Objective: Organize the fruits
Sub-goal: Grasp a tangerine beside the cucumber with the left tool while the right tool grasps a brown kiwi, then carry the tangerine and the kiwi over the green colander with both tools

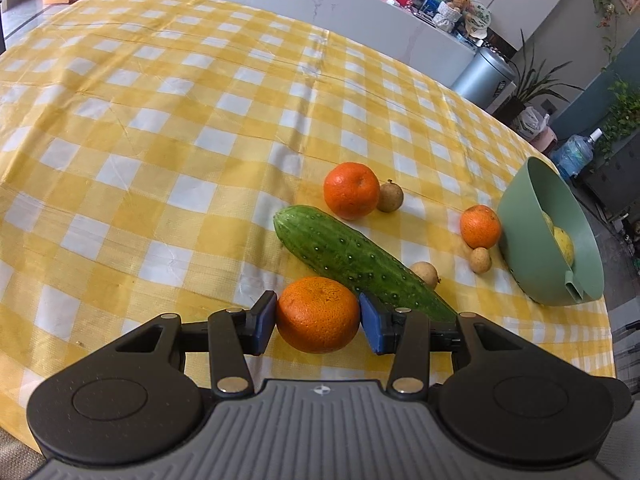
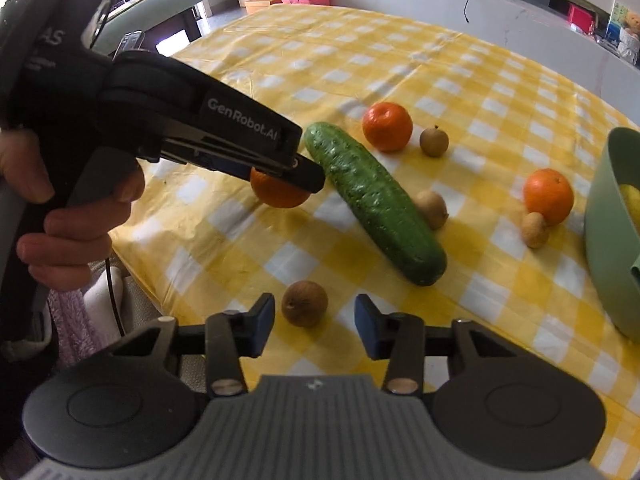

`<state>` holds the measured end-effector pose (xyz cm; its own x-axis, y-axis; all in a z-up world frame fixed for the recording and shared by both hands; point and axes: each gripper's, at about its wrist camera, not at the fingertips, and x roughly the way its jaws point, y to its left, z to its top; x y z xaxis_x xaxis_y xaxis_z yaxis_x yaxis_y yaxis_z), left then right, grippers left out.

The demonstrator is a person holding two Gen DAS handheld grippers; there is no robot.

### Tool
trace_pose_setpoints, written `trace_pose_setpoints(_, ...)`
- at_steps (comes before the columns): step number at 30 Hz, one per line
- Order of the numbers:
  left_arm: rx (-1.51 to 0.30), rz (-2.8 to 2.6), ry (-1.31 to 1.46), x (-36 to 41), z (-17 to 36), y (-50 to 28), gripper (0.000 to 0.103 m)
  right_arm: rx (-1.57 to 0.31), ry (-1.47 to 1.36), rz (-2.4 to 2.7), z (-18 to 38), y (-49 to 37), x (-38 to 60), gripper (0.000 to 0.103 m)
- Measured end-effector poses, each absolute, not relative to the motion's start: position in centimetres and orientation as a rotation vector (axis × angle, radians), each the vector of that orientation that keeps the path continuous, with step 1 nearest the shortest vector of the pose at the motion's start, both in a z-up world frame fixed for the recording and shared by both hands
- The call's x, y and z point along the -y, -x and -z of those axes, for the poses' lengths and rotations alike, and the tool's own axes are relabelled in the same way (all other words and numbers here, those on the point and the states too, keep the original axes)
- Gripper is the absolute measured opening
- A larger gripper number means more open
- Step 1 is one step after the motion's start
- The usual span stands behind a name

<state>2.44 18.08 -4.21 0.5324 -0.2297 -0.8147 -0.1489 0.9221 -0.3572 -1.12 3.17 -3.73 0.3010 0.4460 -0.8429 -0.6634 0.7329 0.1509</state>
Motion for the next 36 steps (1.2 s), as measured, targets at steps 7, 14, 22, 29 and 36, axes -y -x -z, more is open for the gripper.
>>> trace_pose_setpoints(7,-1.029,0.06,0.421,-18.0,4.5,-2.4,0.051,-1.025,0.274,-0.745,4.4,1.1,-4.3,0.036)
trace_pose_setpoints(14,-1.033,0.079,0.41,-17.7,4.5,-2.4,0.051,-0.994,0.284,-0.765,4.8,1.2,-4.6,0.024)
trace_pose_setpoints(22,-1.028,0.075,0.404,-17.7,4.3,-2.3,0.051,-0.967,0.275,-0.785,4.4,1.3,-4.6,0.024)
trace_pose_setpoints(29,-1.02,0.071,0.392,-17.5,3.9,-2.1,0.051,-0.938,0.248,-0.756,3.7,1.2,-3.9,0.024)
trace_pose_setpoints(36,-0.992,0.06,0.384,-17.2,2.7,-1.4,0.051,-0.902,0.209,-0.713,2.7,1.3,-2.6,0.024)
